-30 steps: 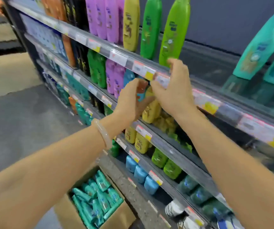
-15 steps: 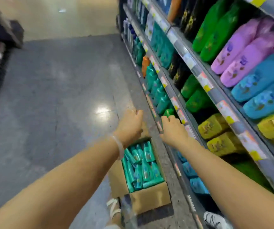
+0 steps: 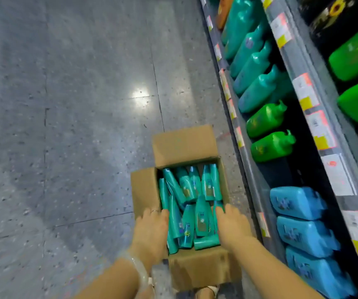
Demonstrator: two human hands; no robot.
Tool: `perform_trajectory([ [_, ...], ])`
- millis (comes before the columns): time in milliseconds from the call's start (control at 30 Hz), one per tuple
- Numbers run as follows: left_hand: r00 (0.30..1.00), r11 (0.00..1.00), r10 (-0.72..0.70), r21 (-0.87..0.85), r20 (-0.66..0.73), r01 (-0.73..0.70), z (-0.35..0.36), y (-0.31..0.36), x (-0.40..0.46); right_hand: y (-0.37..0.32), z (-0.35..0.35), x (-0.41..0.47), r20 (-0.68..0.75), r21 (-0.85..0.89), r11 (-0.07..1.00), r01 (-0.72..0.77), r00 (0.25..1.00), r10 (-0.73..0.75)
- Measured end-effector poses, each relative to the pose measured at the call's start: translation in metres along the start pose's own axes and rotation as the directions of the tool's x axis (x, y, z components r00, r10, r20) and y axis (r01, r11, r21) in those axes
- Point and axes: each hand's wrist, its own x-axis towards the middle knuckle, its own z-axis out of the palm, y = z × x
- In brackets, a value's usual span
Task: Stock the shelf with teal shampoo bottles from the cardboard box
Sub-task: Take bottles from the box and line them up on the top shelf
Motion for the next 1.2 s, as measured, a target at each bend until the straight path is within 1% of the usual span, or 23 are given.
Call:
perform_trajectory([
  [67, 0.997, 0.999, -0.026, -0.021, 0.069, 0.027, 0.045, 0.008, 0.032, 0.004, 0.037, 0.040, 0.037, 0.003, 1.000, 0.015, 0.999, -0.015],
  [133, 0.993, 0.996, -0.045, -0.077, 0.109, 0.053, 0.086, 0.018, 0.063, 0.006, 0.073, 0.080, 0.072, 0.026, 1.000, 0.011, 0.997, -0.013],
  [200, 0.990, 0.983, -0.071, -0.159, 0.118, 0.089, 0.119, 0.027, 0.096, 0.006, 0.106, 0.116, 0.101, 0.108, 0.994, -0.025, 0.995, 0.015],
  [267, 0.984, 0.953, -0.128, -0.260, 0.122, 0.156, 0.152, 0.035, 0.133, 0.004, 0.140, 0.152, 0.129, 0.249, 0.964, -0.099, 0.989, 0.068],
  [333, 0.968, 0.884, -0.218, -0.395, 0.127, 0.251, 0.174, 0.042, 0.163, 0.001, 0.166, 0.178, 0.158, 0.412, 0.890, -0.194, 0.978, 0.140],
  [400, 0.931, 0.761, -0.328, -0.538, 0.160, 0.361, 0.191, 0.052, 0.186, -0.004, 0.189, 0.197, 0.171, 0.561, 0.776, -0.288, 0.958, 0.232],
  [467, 0.881, 0.643, -0.438, -0.621, 0.181, 0.448, 0.204, 0.061, 0.201, -0.010, 0.207, 0.210, 0.182, 0.653, 0.674, -0.347, 0.935, 0.305],
  [500, 0.858, 0.616, -0.485, -0.629, 0.171, 0.474, 0.209, 0.065, 0.205, -0.012, 0.214, 0.215, 0.192, 0.668, 0.644, -0.373, 0.923, 0.335],
  [567, 0.828, 0.593, -0.548, -0.644, 0.119, 0.484, 0.218, 0.070, 0.211, -0.014, 0.225, 0.221, 0.210, 0.676, 0.610, -0.413, 0.902, 0.378],
  [667, 0.789, 0.507, -0.610, -0.734, 0.065, 0.453, 0.225, 0.076, 0.215, -0.009, 0.233, 0.229, 0.208, 0.737, 0.533, -0.417, 0.889, 0.408],
  [733, 0.788, 0.436, -0.615, -0.816, 0.036, 0.378, 0.228, 0.085, 0.212, -0.005, 0.235, 0.232, 0.192, 0.778, 0.488, -0.395, 0.890, 0.413],
  [767, 0.802, 0.414, -0.598, -0.851, 0.013, 0.322, 0.231, 0.089, 0.207, -0.004, 0.236, 0.233, 0.183, 0.790, 0.478, -0.385, 0.891, 0.415],
  [833, 0.833, 0.413, -0.552, -0.880, -0.036, 0.235, 0.237, 0.096, 0.198, -0.002, 0.237, 0.234, 0.162, 0.797, 0.478, -0.369, 0.893, 0.420],
  [867, 0.837, 0.411, -0.545, -0.885, -0.048, 0.217, 0.241, 0.096, 0.196, -0.002, 0.237, 0.234, 0.157, 0.796, 0.482, -0.365, 0.895, 0.419],
  [933, 0.838, 0.387, -0.546, -0.884, 0.009, 0.262, 0.241, 0.090, 0.197, 0.000, 0.236, 0.236, 0.168, 0.794, 0.484, -0.369, 0.897, 0.409],
  [1067, 0.836, 0.406, -0.534, -0.829, 0.126, 0.384, 0.231, 0.088, 0.206, 0.003, 0.232, 0.239, 0.152, 0.780, 0.507, -0.366, 0.898, 0.414],
  [1133, 0.843, 0.409, -0.520, -0.826, 0.139, 0.388, 0.227, 0.093, 0.207, 0.003, 0.232, 0.239, 0.117, 0.782, 0.512, -0.355, 0.891, 0.439],
  [1200, 0.869, 0.423, -0.478, -0.834, 0.126, 0.353, 0.232, 0.101, 0.207, 0.003, 0.232, 0.238, 0.094, 0.778, 0.520, -0.353, 0.884, 0.458],
])
